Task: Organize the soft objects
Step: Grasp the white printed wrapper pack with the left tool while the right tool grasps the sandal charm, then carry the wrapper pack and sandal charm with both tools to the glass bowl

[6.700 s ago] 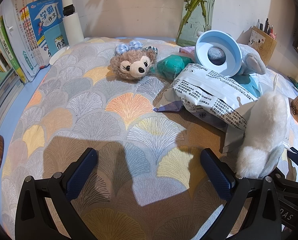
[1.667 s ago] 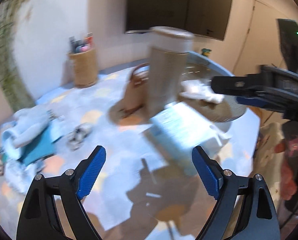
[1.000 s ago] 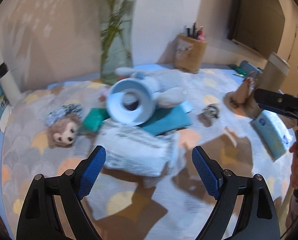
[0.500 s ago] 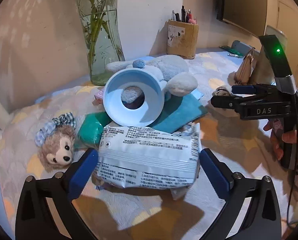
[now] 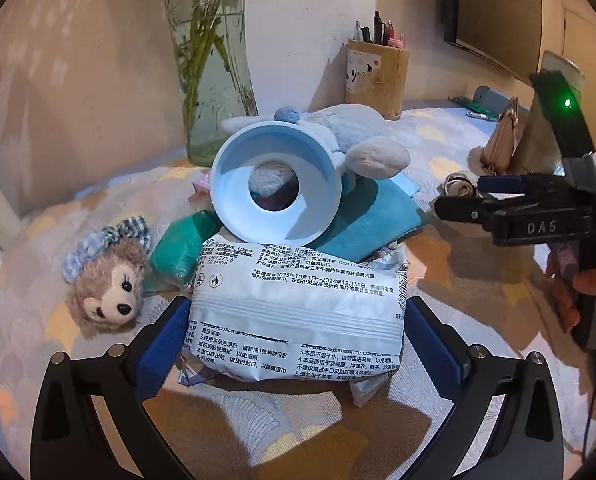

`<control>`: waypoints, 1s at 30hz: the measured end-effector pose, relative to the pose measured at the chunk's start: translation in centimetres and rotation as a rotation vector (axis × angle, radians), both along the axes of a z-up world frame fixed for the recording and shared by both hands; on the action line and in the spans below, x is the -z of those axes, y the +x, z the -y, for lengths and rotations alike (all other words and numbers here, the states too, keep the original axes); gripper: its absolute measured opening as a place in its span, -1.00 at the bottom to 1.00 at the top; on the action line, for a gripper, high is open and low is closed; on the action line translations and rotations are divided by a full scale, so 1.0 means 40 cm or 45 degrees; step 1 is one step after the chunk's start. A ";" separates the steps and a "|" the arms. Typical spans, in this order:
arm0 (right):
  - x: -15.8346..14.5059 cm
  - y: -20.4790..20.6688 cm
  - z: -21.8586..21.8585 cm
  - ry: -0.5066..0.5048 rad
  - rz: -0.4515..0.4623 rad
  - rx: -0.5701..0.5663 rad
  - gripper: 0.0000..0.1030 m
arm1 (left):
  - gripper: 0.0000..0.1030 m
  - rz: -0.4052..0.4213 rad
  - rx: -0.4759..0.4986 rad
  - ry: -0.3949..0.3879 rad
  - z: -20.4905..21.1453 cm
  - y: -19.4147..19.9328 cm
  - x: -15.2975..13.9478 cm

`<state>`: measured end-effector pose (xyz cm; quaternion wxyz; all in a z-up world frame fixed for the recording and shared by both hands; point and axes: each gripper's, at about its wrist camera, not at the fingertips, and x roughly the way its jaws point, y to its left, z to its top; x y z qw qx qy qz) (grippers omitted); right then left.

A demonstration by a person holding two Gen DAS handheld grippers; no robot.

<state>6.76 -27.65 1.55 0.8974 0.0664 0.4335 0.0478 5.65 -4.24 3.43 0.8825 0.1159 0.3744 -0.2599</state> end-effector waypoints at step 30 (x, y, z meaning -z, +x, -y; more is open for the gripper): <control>-0.040 -0.063 0.030 0.272 0.176 -0.091 -0.04 | 0.74 0.028 -0.029 -0.068 -0.015 -0.053 -0.013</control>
